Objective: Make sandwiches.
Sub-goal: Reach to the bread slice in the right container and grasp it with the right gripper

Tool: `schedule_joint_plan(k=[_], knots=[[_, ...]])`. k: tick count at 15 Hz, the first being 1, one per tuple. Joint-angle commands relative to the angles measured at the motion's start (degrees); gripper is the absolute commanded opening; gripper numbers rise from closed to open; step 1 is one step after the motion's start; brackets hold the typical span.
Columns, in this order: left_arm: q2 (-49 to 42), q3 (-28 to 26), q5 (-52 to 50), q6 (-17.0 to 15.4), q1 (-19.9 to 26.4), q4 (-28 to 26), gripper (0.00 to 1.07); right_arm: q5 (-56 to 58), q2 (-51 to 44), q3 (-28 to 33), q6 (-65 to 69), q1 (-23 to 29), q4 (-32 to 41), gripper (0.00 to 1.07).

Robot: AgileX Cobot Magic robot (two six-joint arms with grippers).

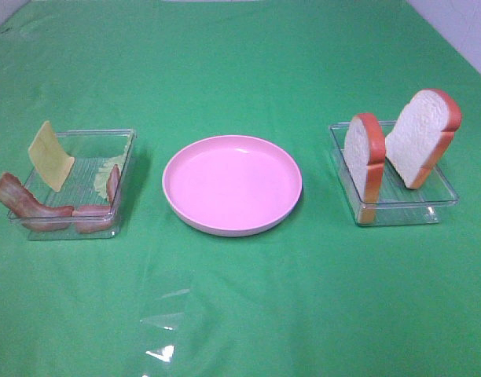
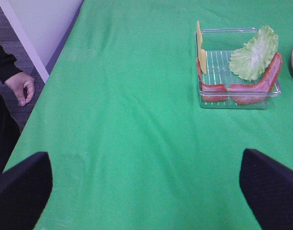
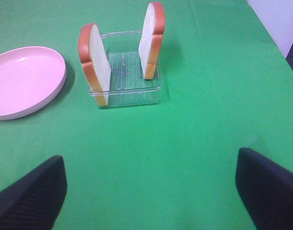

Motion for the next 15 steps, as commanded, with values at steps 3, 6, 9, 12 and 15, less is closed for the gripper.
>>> schedule_joint_plan(k=[3, 6, 9, 12, 15], knots=[[-0.9, 0.2, -0.4, 0.0, 0.2, -0.1, 1.02, -0.5, 2.9, -0.5, -0.5, -0.2, -0.9, 0.91], [-0.9, 0.2, -0.4, 0.0, 0.2, -0.1, 1.02, 1.1, 22.1, -4.8, 0.2, -0.2, 1.4, 0.91], [-0.9, 0.2, -0.4, 0.0, 0.2, -0.1, 1.02, 1.1, 44.4, -11.8, 0.4, -0.2, 2.5, 0.91], [-0.9, 0.2, -0.4, 0.0, 0.2, -0.1, 1.02, 2.6, 70.3, -26.6, 0.3, -0.2, 5.2, 0.91], [-0.9, 0.2, -0.4, 0.0, 0.2, -0.1, 1.02, 2.6, 83.6, -37.5, 0.3, -0.2, 7.4, 0.91]])
